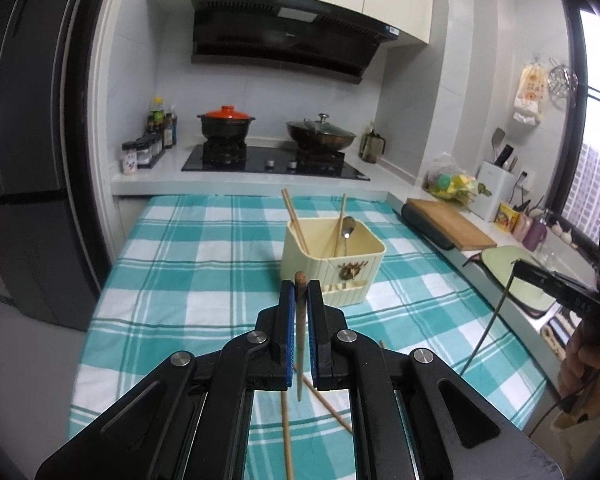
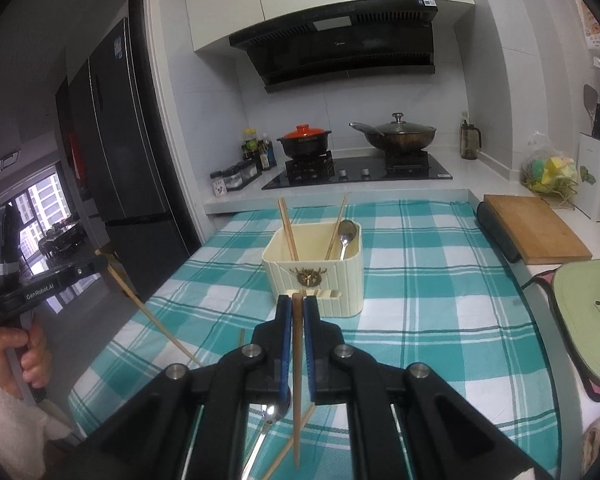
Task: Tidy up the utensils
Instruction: 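Lift both chopsticks and lower them into the cream holder with both tools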
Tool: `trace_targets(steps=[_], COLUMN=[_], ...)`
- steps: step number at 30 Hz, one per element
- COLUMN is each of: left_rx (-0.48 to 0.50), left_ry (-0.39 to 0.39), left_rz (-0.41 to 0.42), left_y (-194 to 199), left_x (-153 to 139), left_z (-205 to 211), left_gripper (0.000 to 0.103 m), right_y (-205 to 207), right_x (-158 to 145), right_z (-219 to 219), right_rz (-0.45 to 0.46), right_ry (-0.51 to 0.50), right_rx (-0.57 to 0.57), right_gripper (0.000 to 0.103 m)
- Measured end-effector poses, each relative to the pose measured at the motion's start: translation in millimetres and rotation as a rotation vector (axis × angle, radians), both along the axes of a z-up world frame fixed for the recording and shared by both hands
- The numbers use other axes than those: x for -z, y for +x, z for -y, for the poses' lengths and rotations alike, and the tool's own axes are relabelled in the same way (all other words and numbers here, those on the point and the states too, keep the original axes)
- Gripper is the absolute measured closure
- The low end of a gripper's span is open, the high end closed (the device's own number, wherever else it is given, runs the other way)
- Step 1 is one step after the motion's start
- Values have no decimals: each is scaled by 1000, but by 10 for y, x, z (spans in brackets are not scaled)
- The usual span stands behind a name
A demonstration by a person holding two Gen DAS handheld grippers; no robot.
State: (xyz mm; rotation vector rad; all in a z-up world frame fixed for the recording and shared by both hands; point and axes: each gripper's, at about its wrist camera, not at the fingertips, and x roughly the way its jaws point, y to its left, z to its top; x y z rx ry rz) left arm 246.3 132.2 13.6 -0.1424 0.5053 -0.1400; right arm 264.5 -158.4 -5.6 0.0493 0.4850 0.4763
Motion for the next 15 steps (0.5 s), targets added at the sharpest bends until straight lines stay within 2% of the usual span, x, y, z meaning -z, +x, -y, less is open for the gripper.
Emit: trace_targets(steps=[9, 15], left_rx=[18, 9], left_ry=[-51, -65], left_rz=[25, 100], left_y=[174, 493], left_x=[-270, -681], left_z=[16, 59], left_gripper=[99, 99], right_y=[141, 459], right_x=[-308, -611], right_z=[18, -58], right_rz=[112, 198], right_ry=[50, 68], right_rx=[46, 70], right_gripper=[97, 97])
